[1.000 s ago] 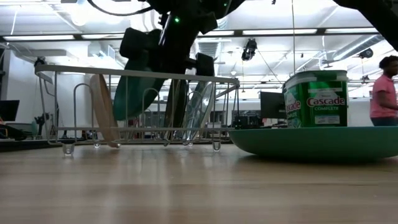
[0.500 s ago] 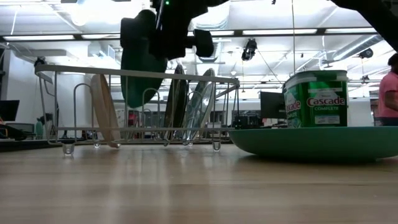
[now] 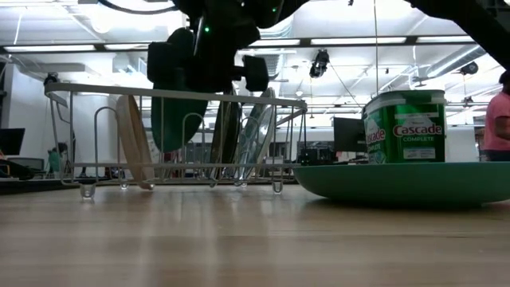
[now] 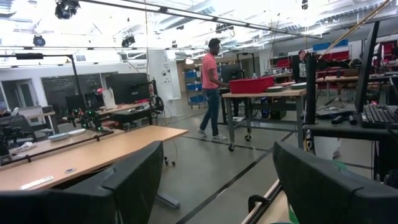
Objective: Sort dishes
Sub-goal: Put the green plate on the dish rack
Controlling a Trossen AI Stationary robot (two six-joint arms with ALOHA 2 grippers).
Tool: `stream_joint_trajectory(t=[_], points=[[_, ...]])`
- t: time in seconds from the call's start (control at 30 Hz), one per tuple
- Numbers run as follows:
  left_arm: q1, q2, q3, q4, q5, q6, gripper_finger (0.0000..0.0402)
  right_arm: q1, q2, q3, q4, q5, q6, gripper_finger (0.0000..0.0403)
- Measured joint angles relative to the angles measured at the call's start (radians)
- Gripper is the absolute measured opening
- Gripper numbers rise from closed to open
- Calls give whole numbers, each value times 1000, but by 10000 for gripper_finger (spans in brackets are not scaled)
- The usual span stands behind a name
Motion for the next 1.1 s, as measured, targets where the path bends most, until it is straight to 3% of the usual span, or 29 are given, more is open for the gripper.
stream_joint_trajectory(t=[0.2, 0.37, 0.53, 1.1], points=[[0, 1, 0, 0, 0, 0, 292, 1, 10, 1, -4, -22, 21, 65], [0, 0, 0, 0, 0, 0, 292, 1, 9, 22, -16, 49, -59, 43], [0, 0, 0, 0, 0, 0, 292, 2, 9, 67, -15, 55, -178, 38], [0, 0, 0, -8, 0, 0, 292, -1, 15, 29, -19, 30, -100, 45]])
